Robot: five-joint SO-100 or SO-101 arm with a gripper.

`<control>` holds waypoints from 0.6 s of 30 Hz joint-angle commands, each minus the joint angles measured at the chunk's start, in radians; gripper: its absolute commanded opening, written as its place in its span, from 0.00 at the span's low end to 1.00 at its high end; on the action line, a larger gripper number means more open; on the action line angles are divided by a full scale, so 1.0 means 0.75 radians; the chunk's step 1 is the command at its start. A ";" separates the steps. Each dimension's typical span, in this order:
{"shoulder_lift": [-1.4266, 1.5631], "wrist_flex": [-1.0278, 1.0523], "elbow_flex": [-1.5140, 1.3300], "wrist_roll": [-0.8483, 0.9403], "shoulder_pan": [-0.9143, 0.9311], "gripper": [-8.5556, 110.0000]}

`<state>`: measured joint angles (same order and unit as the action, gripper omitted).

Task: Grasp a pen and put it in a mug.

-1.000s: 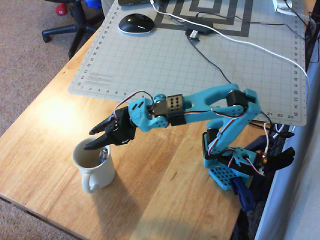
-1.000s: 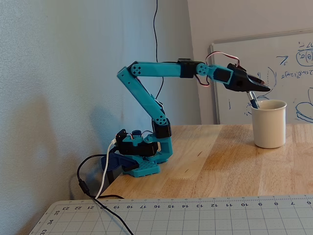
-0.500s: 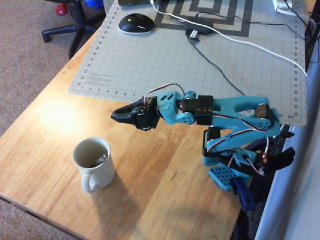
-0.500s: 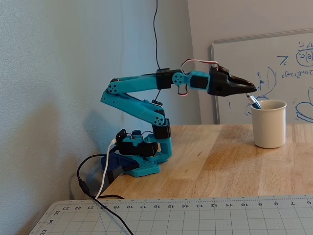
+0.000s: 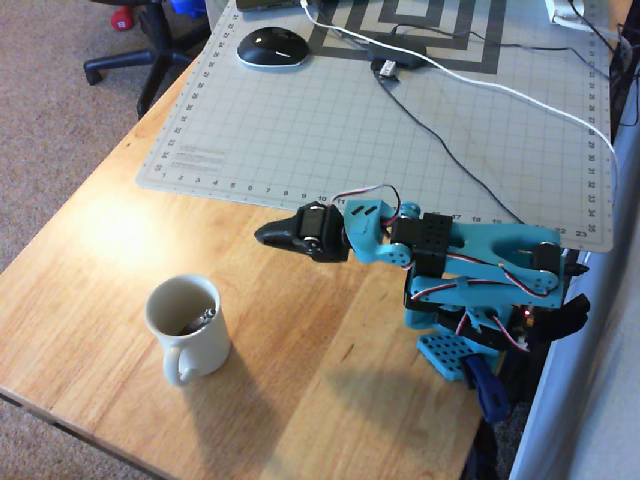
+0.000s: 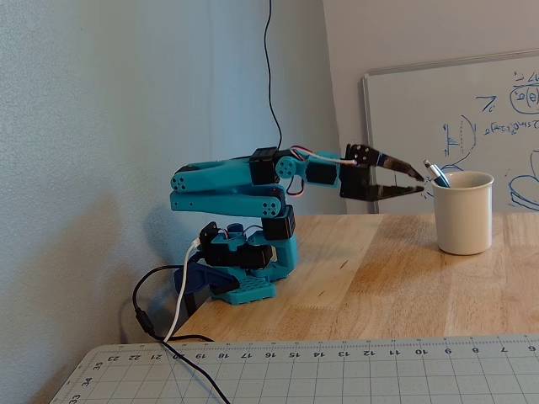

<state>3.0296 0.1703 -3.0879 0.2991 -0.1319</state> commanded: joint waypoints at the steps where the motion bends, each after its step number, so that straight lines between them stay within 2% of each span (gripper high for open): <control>1: 0.110 0.031 -0.067 -0.262 0.018 0.09; 4: 0.182 0.219 -0.065 -0.288 0.018 0.09; 13: 0.436 1.057 -0.061 -0.282 0.037 0.09; 18: 0.430 1.252 -0.061 -0.280 0.045 0.10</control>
<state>3.3241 1.0400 -3.1615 0.0951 -0.1089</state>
